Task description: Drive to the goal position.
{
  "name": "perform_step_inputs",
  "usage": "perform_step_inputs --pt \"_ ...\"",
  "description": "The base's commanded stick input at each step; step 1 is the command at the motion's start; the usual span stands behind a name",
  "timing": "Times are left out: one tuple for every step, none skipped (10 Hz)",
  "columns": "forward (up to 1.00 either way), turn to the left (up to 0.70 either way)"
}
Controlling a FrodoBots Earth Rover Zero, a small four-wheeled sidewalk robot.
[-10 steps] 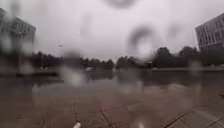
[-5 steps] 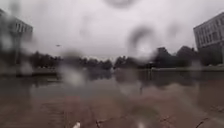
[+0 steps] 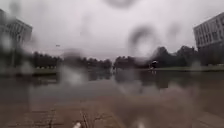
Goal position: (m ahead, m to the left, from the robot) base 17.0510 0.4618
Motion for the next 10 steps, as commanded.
perform_step_inputs --pt "0.7 0.01" --pt "0.7 0.01" --pt "0.7 -0.04" --pt "0.69 -0.13" --pt "0.69 -0.13" --pt "0.69 -0.13" --pt "0.69 -0.13" --pt "0.69 -0.13" --pt "0.69 -0.13" --pt "0.69 -0.13"
